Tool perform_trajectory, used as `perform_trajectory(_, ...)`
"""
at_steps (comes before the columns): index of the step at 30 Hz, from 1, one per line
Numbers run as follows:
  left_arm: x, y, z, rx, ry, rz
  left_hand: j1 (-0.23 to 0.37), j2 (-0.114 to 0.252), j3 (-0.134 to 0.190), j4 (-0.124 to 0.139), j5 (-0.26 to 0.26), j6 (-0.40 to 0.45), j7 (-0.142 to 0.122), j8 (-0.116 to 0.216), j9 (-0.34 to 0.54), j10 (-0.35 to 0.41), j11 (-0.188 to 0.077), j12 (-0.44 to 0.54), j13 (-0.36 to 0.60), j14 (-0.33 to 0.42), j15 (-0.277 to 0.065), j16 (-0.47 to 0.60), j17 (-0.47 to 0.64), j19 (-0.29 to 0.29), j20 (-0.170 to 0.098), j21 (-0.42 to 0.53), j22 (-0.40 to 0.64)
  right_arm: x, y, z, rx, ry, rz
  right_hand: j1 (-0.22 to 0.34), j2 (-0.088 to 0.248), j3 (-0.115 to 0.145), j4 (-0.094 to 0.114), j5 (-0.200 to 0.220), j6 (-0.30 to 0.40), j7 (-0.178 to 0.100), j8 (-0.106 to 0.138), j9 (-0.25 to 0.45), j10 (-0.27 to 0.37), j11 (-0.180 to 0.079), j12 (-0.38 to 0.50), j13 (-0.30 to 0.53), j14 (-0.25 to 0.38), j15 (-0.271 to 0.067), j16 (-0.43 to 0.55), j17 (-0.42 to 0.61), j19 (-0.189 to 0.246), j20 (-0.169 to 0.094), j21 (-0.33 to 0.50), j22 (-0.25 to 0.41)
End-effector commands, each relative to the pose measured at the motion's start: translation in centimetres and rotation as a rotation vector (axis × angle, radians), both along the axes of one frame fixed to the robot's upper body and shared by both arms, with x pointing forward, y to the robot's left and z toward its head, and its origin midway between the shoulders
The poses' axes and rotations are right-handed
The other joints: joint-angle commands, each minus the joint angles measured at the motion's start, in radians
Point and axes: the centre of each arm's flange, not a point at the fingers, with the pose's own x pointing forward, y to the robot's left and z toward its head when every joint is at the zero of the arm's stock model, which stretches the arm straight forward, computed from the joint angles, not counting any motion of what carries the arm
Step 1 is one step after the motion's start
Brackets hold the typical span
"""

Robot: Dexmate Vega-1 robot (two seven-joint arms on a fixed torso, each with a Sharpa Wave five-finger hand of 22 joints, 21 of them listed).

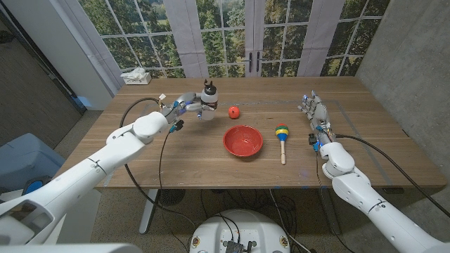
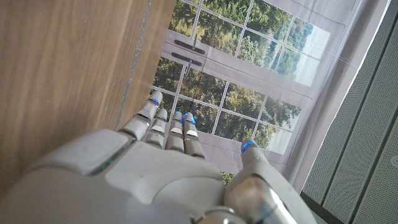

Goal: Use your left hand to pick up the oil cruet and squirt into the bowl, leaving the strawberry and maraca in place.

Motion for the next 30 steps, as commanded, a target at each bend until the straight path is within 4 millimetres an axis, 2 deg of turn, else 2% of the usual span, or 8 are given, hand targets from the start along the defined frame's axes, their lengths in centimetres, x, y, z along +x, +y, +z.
perform_trajectory(1,-2.1,-0.9,2.2,0.18,-0.121,0.122,-0.015,0.029,0.14,0.128,-0.002,0.025,0.008,0.004,0.005,0.072,-0.072,-0.002,0.002,0.0,-0.004,0.006,0.0,-0.009,-0.075,0.007,0.002,-0.4,-0.1,-0.9,0.027,-0.015,0.001,-0.002,0.009,0.0,-0.003,0.001,0.007,-0.002,-0.004,0.002,0.009,0.001,0.0,0.004,0.005,-0.001,-0.002,0.002,0.009,0.003,-0.003,0.003)
perform_trajectory(13,-3.9,-1.8,3.3,0.334,-0.277,0.252,-0.02,0.028,0.149,0.126,-0.003,0.028,0.004,0.006,0.006,0.066,-0.074,-0.005,0.003,-0.001,-0.004,0.007,-0.002,-0.015,-0.076,0.012,0.001,-0.7,0.1,-1.2,0.036,-0.027,-0.003,-0.003,0.01,0.0,-0.006,0.001,0.008,-0.003,-0.004,0.002,0.01,0.003,0.0,0.004,0.006,-0.001,-0.003,0.001,0.011,0.003,-0.009,0.003)
perform_trajectory(30,-6.0,-3.5,3.6,0.549,-0.453,0.378,-0.029,0.026,0.161,0.124,-0.004,0.027,-0.001,0.007,0.008,0.057,-0.078,-0.007,0.003,-0.005,-0.005,0.006,-0.006,-0.026,-0.075,0.021,0.0,-1.1,0.4,-1.5,0.052,-0.041,-0.005,-0.003,0.012,0.0,-0.008,0.001,0.009,-0.003,-0.004,0.002,0.011,0.002,0.0,0.004,0.007,-0.002,-0.005,0.001,0.014,0.004,-0.015,0.003)
